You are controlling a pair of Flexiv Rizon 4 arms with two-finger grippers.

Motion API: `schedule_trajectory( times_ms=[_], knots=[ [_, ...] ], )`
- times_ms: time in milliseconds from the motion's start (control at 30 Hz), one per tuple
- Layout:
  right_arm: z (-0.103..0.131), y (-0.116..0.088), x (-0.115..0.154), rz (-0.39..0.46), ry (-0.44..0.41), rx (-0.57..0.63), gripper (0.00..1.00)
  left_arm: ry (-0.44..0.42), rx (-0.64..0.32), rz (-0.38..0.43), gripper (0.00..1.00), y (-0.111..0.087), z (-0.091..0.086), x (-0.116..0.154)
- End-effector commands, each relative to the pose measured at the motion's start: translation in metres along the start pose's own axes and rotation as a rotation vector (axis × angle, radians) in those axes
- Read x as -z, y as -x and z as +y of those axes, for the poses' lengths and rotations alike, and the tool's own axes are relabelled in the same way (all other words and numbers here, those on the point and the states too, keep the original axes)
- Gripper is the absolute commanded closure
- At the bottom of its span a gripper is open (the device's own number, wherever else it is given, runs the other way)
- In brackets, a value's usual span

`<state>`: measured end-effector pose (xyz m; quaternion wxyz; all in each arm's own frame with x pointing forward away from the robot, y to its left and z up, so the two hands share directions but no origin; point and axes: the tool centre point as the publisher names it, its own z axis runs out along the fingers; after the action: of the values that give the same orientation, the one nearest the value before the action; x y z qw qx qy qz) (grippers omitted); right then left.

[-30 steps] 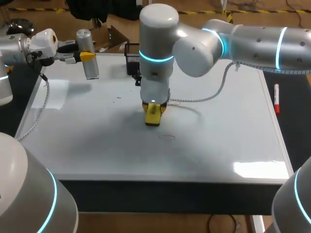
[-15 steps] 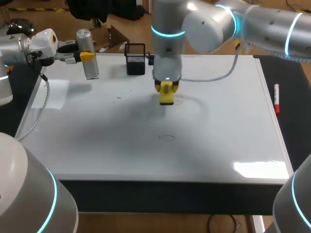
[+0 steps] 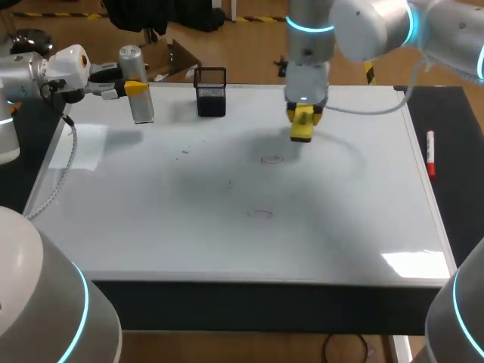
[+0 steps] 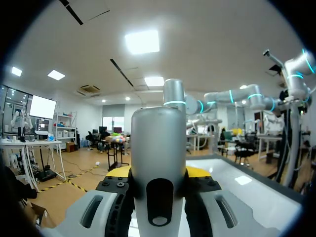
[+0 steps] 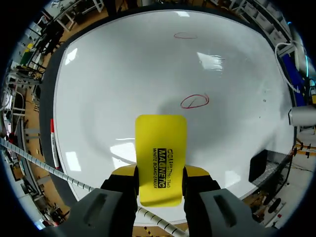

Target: Pick up the inspection probe, press it on each red-marked spot on the whiteboard one by one, put down the probe, pick up the eraser, and wipe off all the red marks.

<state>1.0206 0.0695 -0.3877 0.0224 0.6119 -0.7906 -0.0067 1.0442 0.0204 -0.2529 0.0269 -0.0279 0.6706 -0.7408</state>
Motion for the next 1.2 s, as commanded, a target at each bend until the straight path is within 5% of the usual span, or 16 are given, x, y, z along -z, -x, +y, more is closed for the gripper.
schedule_trajectory(
  times_ms=[33, 567, 1200],
  knots=[
    [-0.015, -0.030, 0.002, -0.008, 0.006, -0.038, 1.00, 0.001, 0.000, -0.002, 1.00, 0.000, -0.001, -0.001],
    [-0.055, -0.118, -0.010, 0.006, -0.007, -0.275, 1.00, 0.001, 0.000, -0.002, 1.00, 0.000, -0.001, -0.001],
    [-0.061, -0.141, -0.008, 0.013, -0.025, -0.356, 1.00, 0.001, 0.000, -0.002, 1.00, 0.000, -0.001, -0.001]
  ],
)
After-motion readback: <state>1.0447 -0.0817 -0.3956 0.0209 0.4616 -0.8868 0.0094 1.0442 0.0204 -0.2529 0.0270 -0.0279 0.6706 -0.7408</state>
